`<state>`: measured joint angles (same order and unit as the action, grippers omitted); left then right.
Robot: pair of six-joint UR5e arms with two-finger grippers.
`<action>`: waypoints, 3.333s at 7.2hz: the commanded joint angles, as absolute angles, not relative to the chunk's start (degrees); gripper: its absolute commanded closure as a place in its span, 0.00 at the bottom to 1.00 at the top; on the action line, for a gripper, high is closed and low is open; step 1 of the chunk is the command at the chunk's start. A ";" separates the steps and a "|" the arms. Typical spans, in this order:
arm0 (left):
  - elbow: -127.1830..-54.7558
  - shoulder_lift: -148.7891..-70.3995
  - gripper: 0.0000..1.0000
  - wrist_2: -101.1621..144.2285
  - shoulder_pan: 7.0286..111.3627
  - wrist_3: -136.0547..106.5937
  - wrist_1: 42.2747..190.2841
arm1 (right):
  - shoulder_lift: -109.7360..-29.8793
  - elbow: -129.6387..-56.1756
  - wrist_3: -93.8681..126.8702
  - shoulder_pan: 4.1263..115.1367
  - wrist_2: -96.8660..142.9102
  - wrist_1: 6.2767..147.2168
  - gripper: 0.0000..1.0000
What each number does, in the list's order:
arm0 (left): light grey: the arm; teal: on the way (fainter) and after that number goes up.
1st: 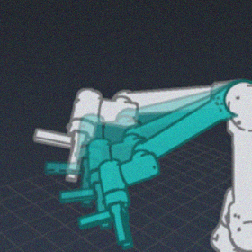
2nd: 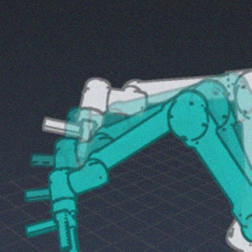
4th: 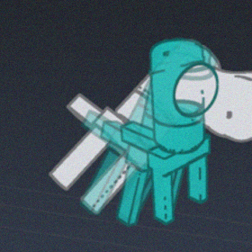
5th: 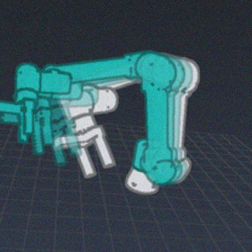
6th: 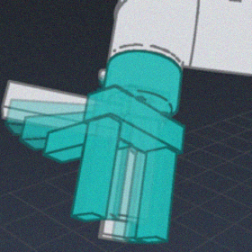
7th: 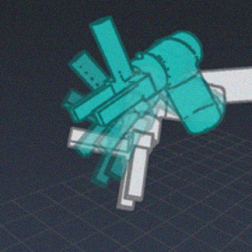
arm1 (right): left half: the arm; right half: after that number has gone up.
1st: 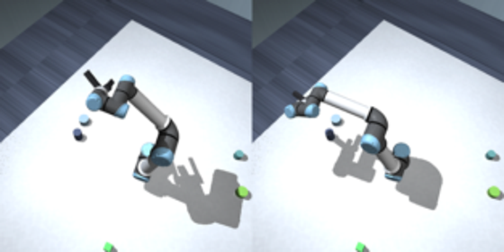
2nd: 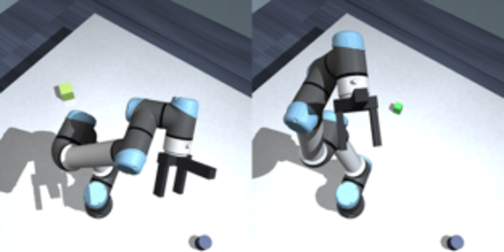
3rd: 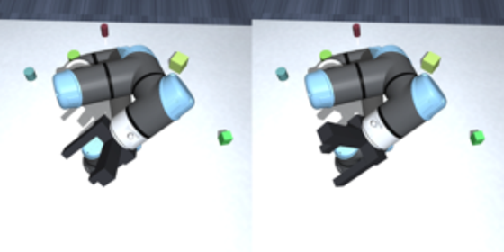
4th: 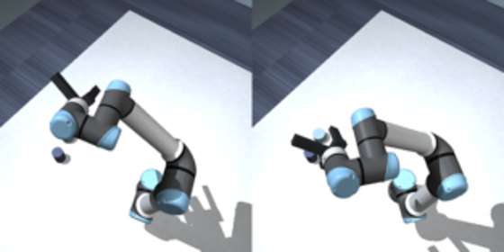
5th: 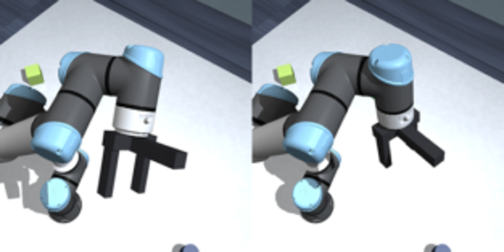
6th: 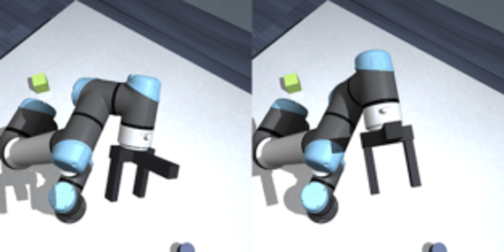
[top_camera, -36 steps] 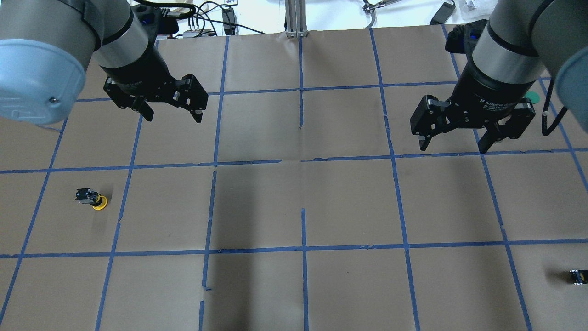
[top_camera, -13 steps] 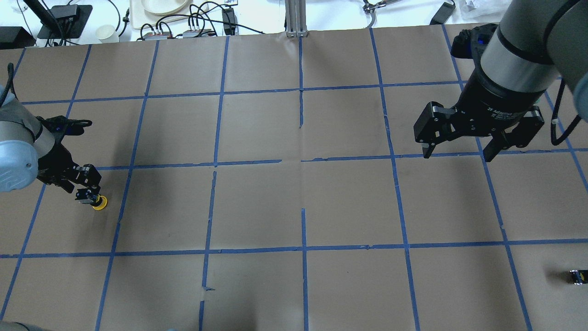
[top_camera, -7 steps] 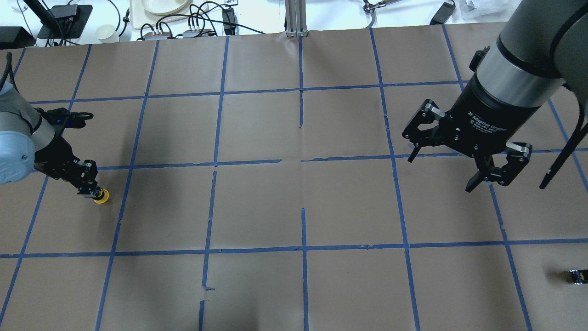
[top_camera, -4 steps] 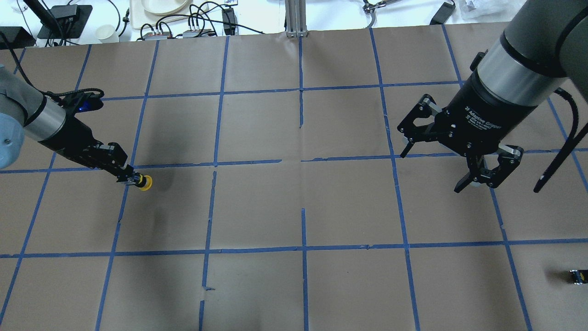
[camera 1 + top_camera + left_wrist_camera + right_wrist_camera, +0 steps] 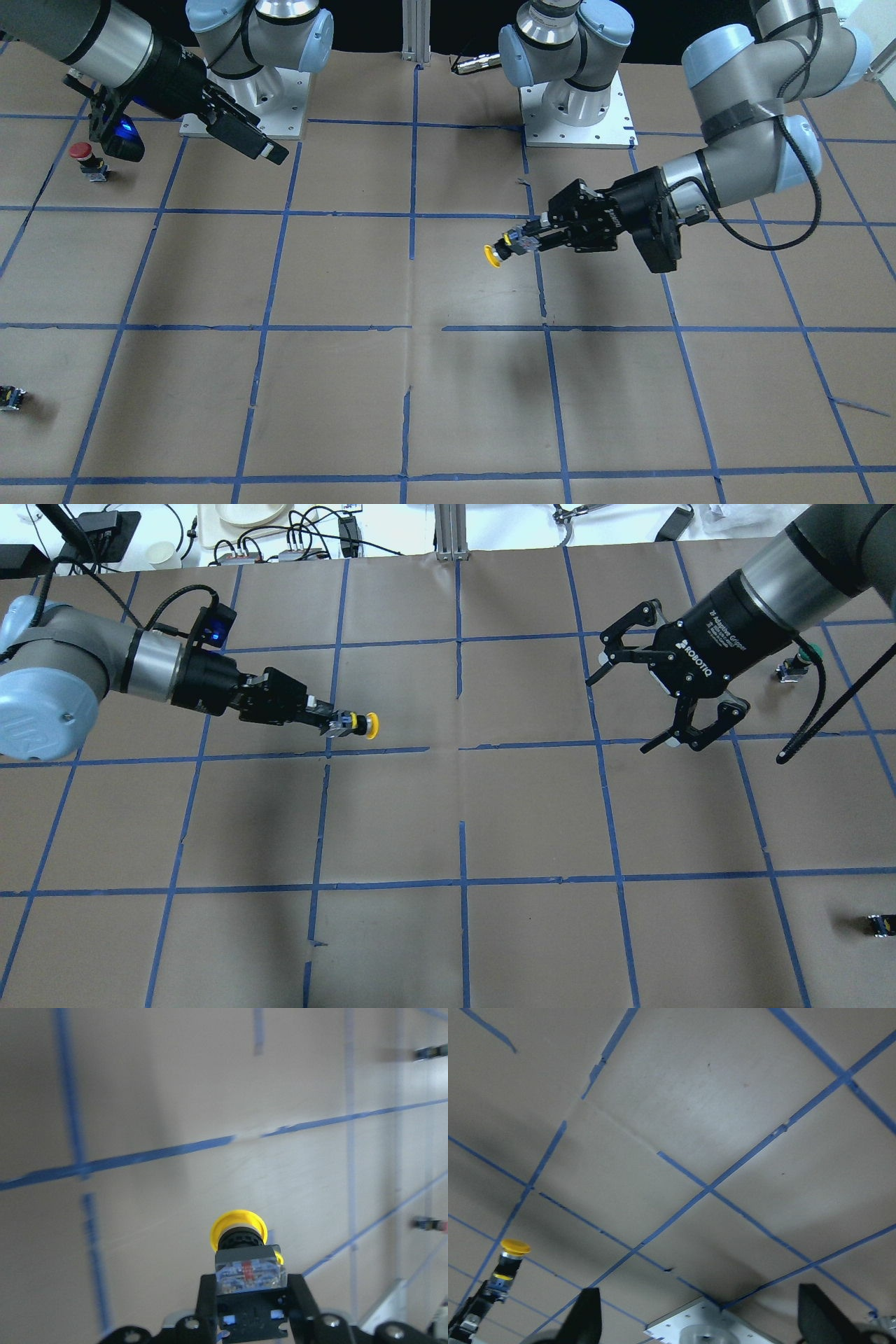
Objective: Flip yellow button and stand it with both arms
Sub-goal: 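Lift the button with the left gripper while the right gripper opens, then extend the held button toward the open right gripper, yellow cap first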
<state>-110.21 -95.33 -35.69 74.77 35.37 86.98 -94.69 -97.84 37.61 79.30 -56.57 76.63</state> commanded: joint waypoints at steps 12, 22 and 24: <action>-111.44 -95.36 0.93 -4.75 91.76 33.57 72.69 | -90.96 -97.56 43.24 78.84 -38.67 81.65 0.03; -110.65 -95.54 0.87 -4.48 92.55 31.64 72.51 | -93.16 -98.26 44.12 78.66 -39.35 79.54 0.16; -110.74 -95.36 0.81 -4.48 92.55 30.16 72.51 | -94.13 -98.09 44.12 78.57 -40.69 78.15 0.10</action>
<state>-110.67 -95.48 -4.48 92.55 31.13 72.51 -93.56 -98.19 44.13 78.60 -40.03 79.15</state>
